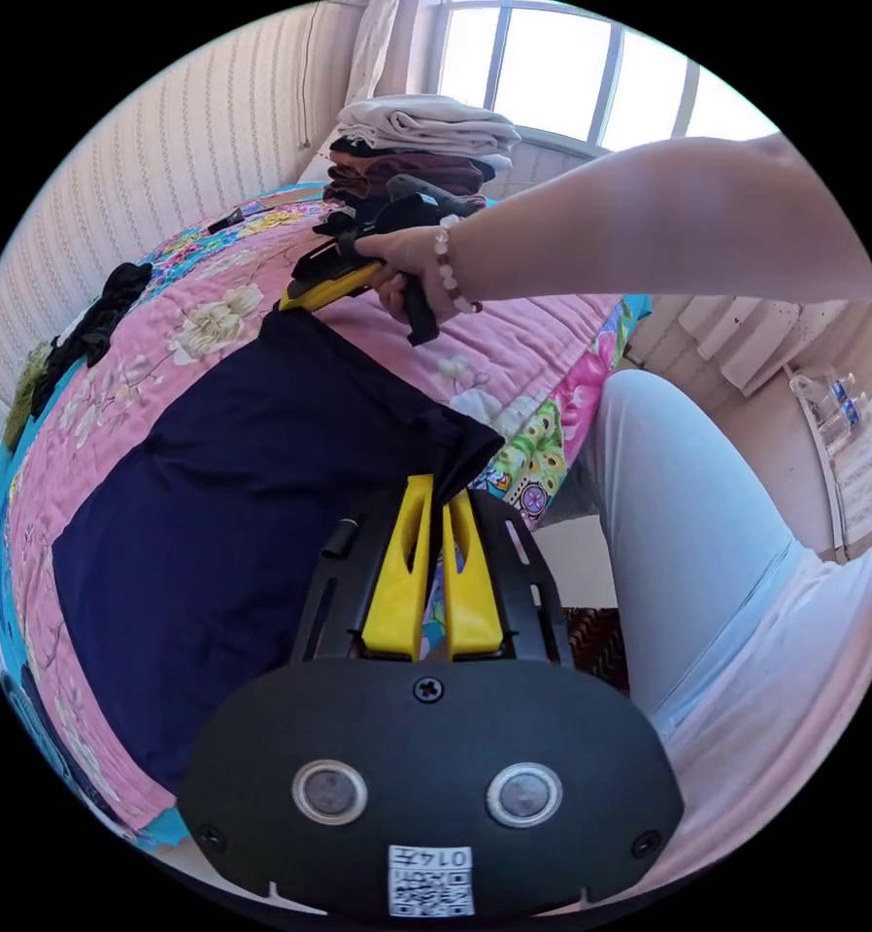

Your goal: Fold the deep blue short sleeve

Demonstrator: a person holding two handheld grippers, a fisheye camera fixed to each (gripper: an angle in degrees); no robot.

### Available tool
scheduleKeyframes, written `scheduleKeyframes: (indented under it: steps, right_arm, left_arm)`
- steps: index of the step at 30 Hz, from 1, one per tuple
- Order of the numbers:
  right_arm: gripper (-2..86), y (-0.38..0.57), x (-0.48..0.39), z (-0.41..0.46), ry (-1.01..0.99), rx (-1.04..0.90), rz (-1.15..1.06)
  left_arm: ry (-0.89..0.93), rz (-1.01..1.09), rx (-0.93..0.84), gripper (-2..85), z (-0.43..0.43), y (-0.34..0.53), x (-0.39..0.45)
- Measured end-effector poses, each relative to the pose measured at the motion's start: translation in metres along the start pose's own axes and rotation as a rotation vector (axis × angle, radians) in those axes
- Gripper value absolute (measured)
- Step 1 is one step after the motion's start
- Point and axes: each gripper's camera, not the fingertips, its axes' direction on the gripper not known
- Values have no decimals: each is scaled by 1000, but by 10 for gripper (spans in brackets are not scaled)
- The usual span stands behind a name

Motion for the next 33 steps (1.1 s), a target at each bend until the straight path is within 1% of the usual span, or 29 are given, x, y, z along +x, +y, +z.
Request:
scheduleKeyframes:
  steps: [4, 7, 10, 12, 13, 15, 16, 18, 22, 24, 25, 27, 29, 31, 33]
  right_arm:
    - [7, -17, -29, 2, -25, -41, -52]
    - [6, -33, -65, 17, -29, -81, -97]
    - [6, -48, -109, 46, -31, -108, -137]
    - [6, -61, -147, 84, -54, -149, -161]
    - [6, -64, -157, 96, -52, -163, -168]
    - [6, -73, -196, 149, -20, -231, -198]
    - [6, -75, -205, 164, -12, -251, -208]
    - [6, -79, -239, 223, 31, -324, -228]
    - [9, -81, -279, 303, 32, -381, -206]
    - [12, -80, -304, 349, 159, -410, -228]
    - [14, -79, -310, 358, 189, -411, -239]
    - [27, -80, -332, 386, 252, -409, -266]
    - [39, -81, -347, 397, 218, -402, -299]
    - [46, -83, -360, 405, 201, -403, -335]
    - [52, -82, -376, 416, 263, -416, -425]
  left_arm:
    - [29, -105, 68, -7, -38, 19, -30]
    - [50, -222, 167, -8, -82, 41, -59]
    - [72, -390, 295, -8, -130, 74, -95]
    - [92, -555, 378, -9, -160, 108, -128]
    - [94, -590, 392, -9, -166, 116, -135]
    - [84, -703, 433, -10, -187, 150, -162]
    - [74, -731, 437, -10, -191, 157, -168]
    - [42, -819, 446, -10, -207, 184, -189]
    - [-11, -926, 453, -9, -227, 216, -214]
    - [-25, -999, 428, -7, -236, 233, -230]
    - [-32, -1017, 409, -6, -238, 237, -234]
    - [-50, -1117, 348, 1, -248, 255, -252]
    - [-38, -1169, 331, 19, -256, 272, -261]
    - [-4, -1187, 343, 39, -266, 286, -267]
    - [20, -1177, 356, 47, -282, 297, -271]
